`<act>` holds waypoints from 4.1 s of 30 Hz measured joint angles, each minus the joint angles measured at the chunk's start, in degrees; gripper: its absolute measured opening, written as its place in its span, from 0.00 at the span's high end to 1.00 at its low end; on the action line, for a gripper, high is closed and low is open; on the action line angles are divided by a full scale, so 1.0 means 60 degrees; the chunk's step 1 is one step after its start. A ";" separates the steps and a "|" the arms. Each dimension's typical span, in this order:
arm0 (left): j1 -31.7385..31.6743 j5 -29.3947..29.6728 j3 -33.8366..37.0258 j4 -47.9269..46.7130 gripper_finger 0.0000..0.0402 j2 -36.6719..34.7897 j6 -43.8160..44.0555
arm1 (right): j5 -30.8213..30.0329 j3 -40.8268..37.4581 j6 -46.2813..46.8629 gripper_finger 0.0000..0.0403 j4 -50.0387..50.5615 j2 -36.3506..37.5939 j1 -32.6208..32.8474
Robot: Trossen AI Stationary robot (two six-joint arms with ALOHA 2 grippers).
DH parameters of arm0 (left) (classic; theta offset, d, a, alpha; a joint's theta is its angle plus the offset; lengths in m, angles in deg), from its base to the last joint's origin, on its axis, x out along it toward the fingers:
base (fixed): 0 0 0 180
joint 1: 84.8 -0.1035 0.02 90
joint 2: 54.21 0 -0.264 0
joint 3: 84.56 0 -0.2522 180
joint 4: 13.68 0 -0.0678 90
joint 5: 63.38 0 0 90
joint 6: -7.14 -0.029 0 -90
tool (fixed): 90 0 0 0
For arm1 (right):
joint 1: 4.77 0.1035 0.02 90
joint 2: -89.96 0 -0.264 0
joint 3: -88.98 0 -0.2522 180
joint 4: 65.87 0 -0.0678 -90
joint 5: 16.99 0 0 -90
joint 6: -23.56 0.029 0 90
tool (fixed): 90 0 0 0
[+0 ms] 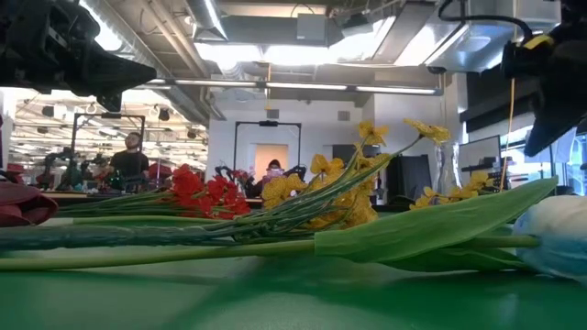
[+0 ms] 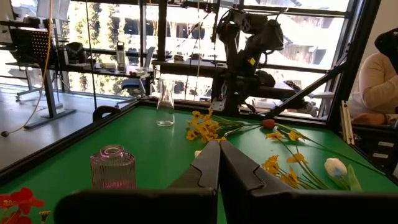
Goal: Sort flowers into vase by color
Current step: Put the top yellow flowers into the transparent vase
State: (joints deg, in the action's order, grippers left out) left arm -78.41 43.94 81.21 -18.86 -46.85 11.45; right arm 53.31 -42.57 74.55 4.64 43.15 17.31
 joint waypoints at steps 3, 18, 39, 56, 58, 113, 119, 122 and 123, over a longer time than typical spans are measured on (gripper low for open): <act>0.0001 0.0000 0.0000 0.0000 1.00 0.0002 -0.0003 | 0.0457 -0.0155 0.0225 0.48 0.0017 -0.0324 0.0000; 0.0000 0.0000 0.0000 0.0000 1.00 0.0000 -0.0003 | 0.1397 -0.1659 0.1014 0.41 -0.1845 -0.0952 0.0000; 0.0001 0.0000 0.0000 0.0000 1.00 0.0004 -0.0003 | 0.1193 -0.2848 0.1614 0.41 -0.2842 -0.0941 0.0000; 0.0000 0.0000 0.0000 0.0000 1.00 0.0000 -0.0003 | 0.0937 -0.2788 0.1492 0.86 -0.2900 -0.0961 0.0004; 0.0000 0.0000 0.0000 0.0000 1.00 0.0001 -0.0003 | 0.0757 -0.2719 0.1467 0.94 -0.2924 -0.0946 0.0004; 0.0000 0.0000 0.0000 0.0000 1.00 0.0003 0.0000 | -0.5208 -0.0120 -0.8331 0.96 -0.8628 0.1576 -0.0006; 0.0001 0.0000 0.0000 0.0000 1.00 0.0004 -0.0002 | -0.4760 -0.0120 -0.9357 0.96 -0.9468 0.1915 -0.0007; 0.0002 0.0000 0.0000 0.0000 1.00 0.0004 -0.0003 | -0.4730 -0.0120 -0.9546 0.94 -0.9483 0.2032 -0.0007; 0.0002 0.0000 0.0000 0.0000 1.00 0.0003 -0.0003 | -0.4728 -0.0148 -0.9560 0.94 -0.9523 0.2032 -0.0007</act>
State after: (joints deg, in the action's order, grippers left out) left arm -78.39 43.94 81.21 -18.86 -46.83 11.43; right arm 24.94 -43.46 17.19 -52.50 55.35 17.27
